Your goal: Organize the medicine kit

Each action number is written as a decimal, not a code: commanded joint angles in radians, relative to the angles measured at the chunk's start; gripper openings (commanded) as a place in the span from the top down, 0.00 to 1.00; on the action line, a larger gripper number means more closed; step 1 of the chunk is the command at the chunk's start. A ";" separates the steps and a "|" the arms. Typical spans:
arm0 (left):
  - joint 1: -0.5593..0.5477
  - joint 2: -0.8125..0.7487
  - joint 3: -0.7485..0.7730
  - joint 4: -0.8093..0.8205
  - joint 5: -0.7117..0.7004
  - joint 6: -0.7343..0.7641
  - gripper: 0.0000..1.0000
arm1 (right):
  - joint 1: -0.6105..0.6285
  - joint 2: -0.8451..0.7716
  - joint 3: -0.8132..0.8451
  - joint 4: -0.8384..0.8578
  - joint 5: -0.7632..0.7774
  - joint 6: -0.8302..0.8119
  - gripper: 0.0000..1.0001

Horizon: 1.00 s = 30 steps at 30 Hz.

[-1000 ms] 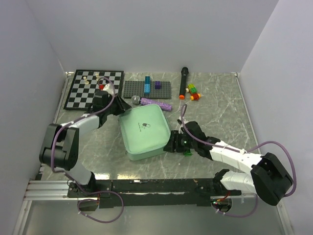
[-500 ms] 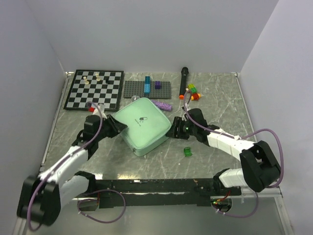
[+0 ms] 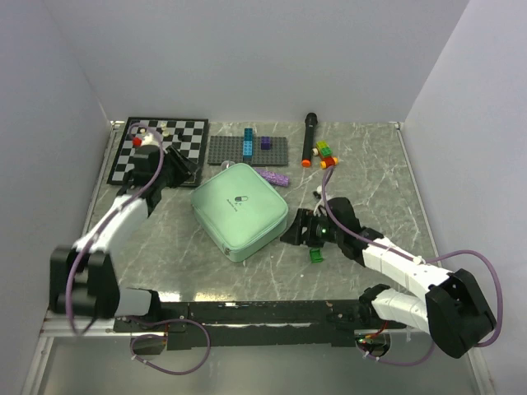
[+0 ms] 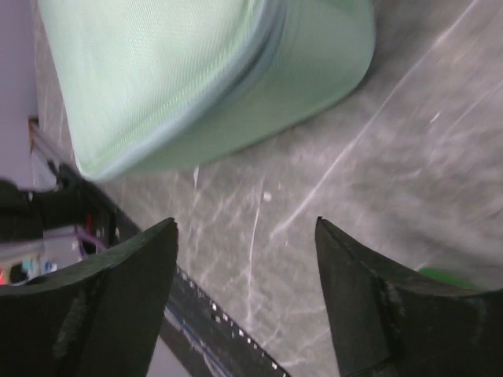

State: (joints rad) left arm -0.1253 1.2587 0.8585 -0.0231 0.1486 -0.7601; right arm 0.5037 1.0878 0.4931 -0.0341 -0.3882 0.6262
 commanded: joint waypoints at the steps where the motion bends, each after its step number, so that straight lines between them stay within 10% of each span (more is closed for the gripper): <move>1: 0.015 0.230 0.112 -0.032 0.077 0.035 0.51 | 0.047 -0.019 -0.091 0.176 -0.129 0.093 0.16; 3: 0.015 0.326 0.151 -0.035 0.089 0.036 0.52 | 0.062 -0.006 -0.111 0.285 -0.168 0.165 0.00; 14: -0.008 0.393 0.093 0.006 0.227 0.054 0.57 | 0.095 0.276 0.060 0.422 -0.175 0.294 0.00; 30: -0.071 -0.034 -0.423 0.215 0.369 -0.137 0.61 | -0.047 0.376 0.225 0.146 -0.054 0.078 0.00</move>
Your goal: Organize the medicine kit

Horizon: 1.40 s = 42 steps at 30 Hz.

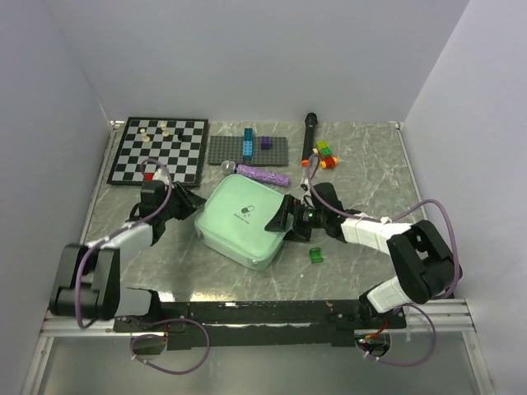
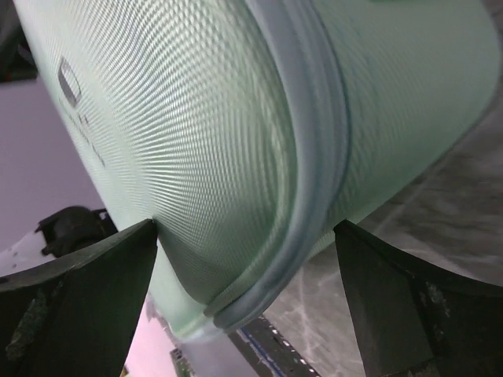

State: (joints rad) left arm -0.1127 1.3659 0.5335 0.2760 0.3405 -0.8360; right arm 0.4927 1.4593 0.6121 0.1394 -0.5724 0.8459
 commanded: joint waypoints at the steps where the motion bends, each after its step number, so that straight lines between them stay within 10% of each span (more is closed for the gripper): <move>1: -0.085 -0.184 -0.128 -0.102 0.151 -0.074 0.61 | -0.039 0.009 0.127 -0.049 0.141 -0.169 0.00; 10: -0.081 -0.571 -0.156 -0.403 -0.174 -0.060 0.57 | -0.039 0.062 0.305 -0.214 0.250 -0.269 0.01; 20: -0.041 -0.384 -0.044 -0.383 -0.152 -0.032 0.50 | -0.029 -0.082 0.134 -0.175 0.137 -0.239 0.00; 32: -0.001 -0.548 0.180 -0.600 -0.337 -0.002 0.38 | 0.213 0.067 0.193 -0.017 0.157 0.015 0.01; 42: 0.005 -0.524 0.195 -0.615 -0.337 0.071 0.36 | 0.153 0.050 0.238 -0.136 0.220 -0.162 0.00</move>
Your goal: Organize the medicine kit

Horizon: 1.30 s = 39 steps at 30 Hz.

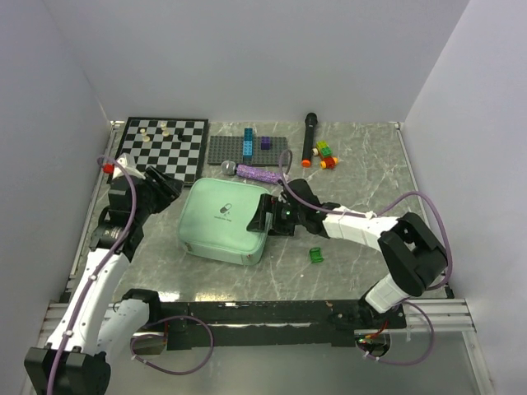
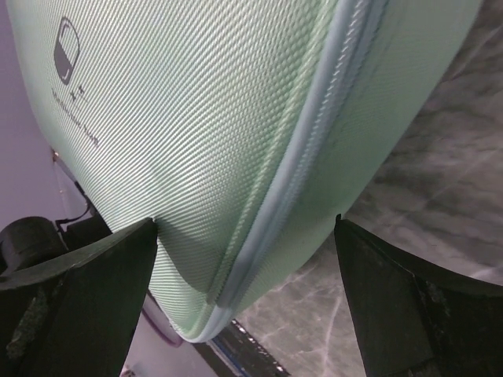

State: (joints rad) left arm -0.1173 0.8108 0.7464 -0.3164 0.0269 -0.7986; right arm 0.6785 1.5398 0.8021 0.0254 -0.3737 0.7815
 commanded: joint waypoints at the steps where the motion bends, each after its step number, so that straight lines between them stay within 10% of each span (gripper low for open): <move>1: 0.018 0.048 -0.033 -0.012 -0.024 0.026 0.35 | -0.039 -0.023 0.060 -0.048 0.006 -0.111 0.00; 22: 0.073 0.062 -0.159 0.096 0.213 -0.024 0.37 | -0.204 0.324 0.540 -0.251 -0.078 -0.255 0.12; 28: 0.073 0.036 -0.105 0.045 0.107 0.001 0.34 | -0.174 0.064 0.366 -0.229 0.143 -0.278 0.09; 33: 0.074 0.059 -0.110 0.135 0.151 -0.008 0.35 | 0.135 -0.200 0.249 -0.311 0.761 -0.471 0.07; 39: 0.073 0.152 -0.111 0.151 0.142 -0.013 0.37 | 0.199 -0.424 -0.026 -0.200 0.521 -0.392 0.55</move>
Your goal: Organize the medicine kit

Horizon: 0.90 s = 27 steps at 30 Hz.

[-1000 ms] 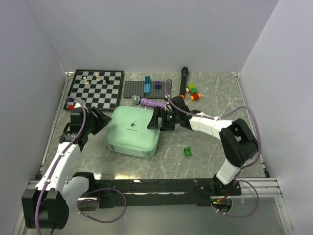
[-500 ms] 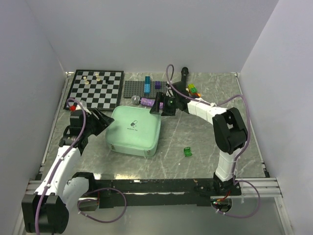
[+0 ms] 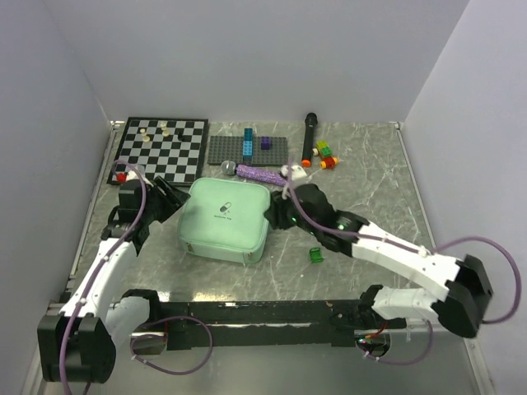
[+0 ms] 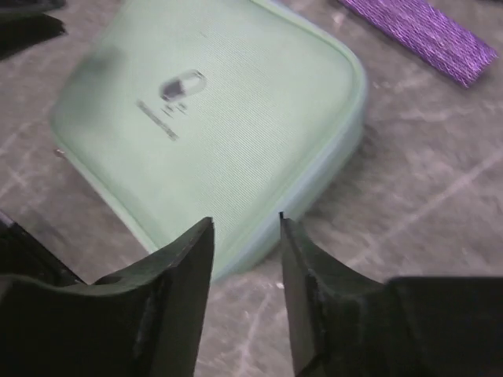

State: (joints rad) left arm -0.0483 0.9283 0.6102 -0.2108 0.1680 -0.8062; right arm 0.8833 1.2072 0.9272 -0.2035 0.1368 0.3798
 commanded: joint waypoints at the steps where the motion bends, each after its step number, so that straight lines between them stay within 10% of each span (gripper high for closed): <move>1: 0.005 0.030 0.016 0.051 0.001 -0.014 0.37 | 0.035 -0.122 -0.184 0.041 0.053 0.010 0.51; 6: 0.004 -0.011 0.000 0.091 0.036 -0.062 0.38 | 0.195 -0.083 -0.177 -0.031 0.228 0.079 0.00; 27: -0.188 0.233 0.049 0.257 0.180 -0.120 0.40 | 0.327 0.272 0.058 -0.309 0.391 0.346 0.03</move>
State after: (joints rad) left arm -0.2325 1.1419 0.6727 -0.0231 0.3355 -0.9077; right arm 1.2175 1.4868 0.9600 -0.4194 0.4652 0.6666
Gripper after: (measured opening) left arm 0.604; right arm 0.987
